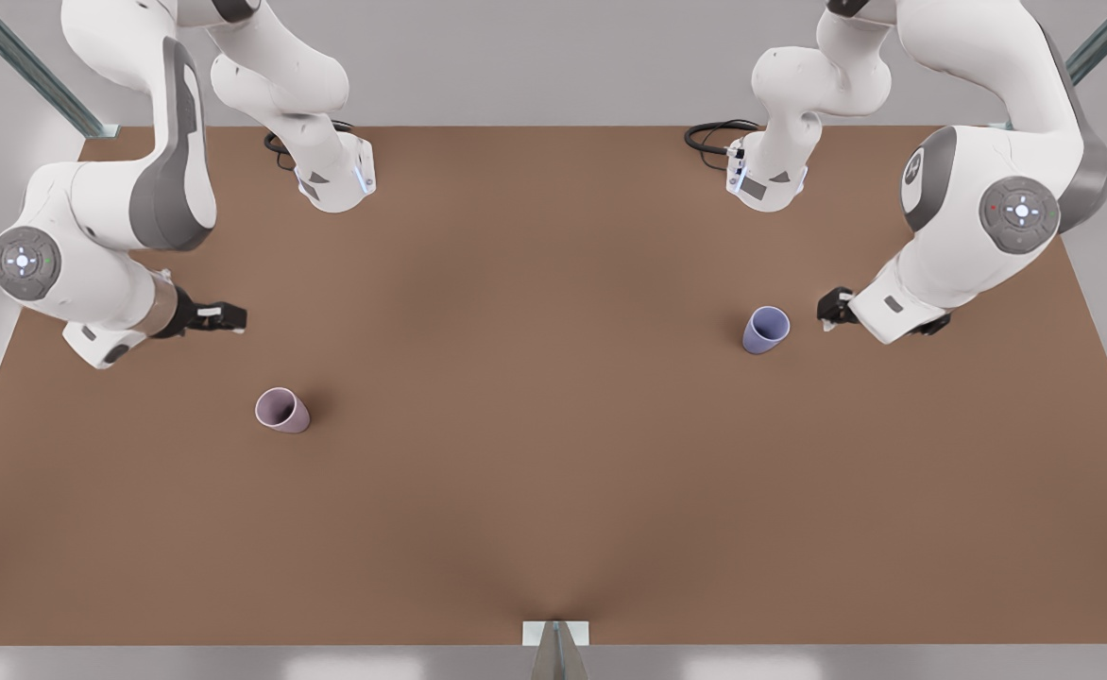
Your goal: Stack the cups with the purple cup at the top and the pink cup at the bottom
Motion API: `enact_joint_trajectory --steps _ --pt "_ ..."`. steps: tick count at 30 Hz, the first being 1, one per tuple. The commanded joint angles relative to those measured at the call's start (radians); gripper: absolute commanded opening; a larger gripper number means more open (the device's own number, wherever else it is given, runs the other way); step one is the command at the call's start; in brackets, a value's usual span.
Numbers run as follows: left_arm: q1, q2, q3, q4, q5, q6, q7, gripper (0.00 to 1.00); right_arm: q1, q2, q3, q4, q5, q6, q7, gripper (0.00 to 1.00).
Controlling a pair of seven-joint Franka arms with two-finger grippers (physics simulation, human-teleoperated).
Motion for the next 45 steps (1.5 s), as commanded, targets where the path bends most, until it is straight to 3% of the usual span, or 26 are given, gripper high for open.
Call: enact_joint_trajectory --steps 1,6,8,11,17,20,36,38,39,42,45 --pt "0.000 -0.001 0.001 0.000 -0.004 0.071 -0.057 1.00 -0.001 -0.015 -0.001 -0.010 -0.005 0.070 -0.025 1.00" --pt "0.000 0.005 0.004 0.002 -0.025 0.056 -0.059 1.00 -0.006 0.009 -0.001 0.010 0.002 0.075 -0.028 1.00" --pt "0.000 0.004 0.002 0.002 -0.025 0.053 -0.061 1.00 -0.012 0.078 -0.002 0.092 0.004 0.077 -0.041 1.00" --pt "0.000 0.004 0.004 0.002 -0.027 0.042 -0.059 1.00 -0.038 0.150 -0.002 0.086 0.042 0.165 -0.097 1.00" --pt "0.000 0.002 0.004 0.002 -0.027 0.033 -0.057 1.00 -0.024 0.178 0.002 -0.217 0.036 0.552 -0.100 1.00" --pt "0.000 0.004 0.011 0.002 -0.031 0.017 -0.057 1.00 -0.033 0.246 -0.001 -0.213 -0.002 0.615 -0.101 1.00" --pt "0.000 0.005 0.013 0.000 -0.038 0.010 -0.056 1.00 -0.110 0.368 -0.004 -0.259 -0.008 0.727 -0.153 0.99" --pt "0.000 0.005 0.013 0.000 -0.038 0.010 -0.056 1.00 -0.110 0.376 -0.004 -0.262 -0.008 0.729 -0.153 0.90" --pt "0.000 0.005 0.013 0.000 -0.038 0.008 -0.056 1.00 -0.109 0.379 -0.004 -0.260 -0.008 0.732 -0.153 0.72" --pt "0.000 0.005 0.013 0.000 -0.038 -0.001 -0.056 1.00 -0.101 0.388 -0.004 -0.254 -0.008 0.733 -0.152 0.43" --pt "0.000 0.005 0.013 0.000 -0.038 0.001 -0.054 1.00 -0.101 0.390 -0.004 -0.254 -0.008 0.735 -0.152 0.29"
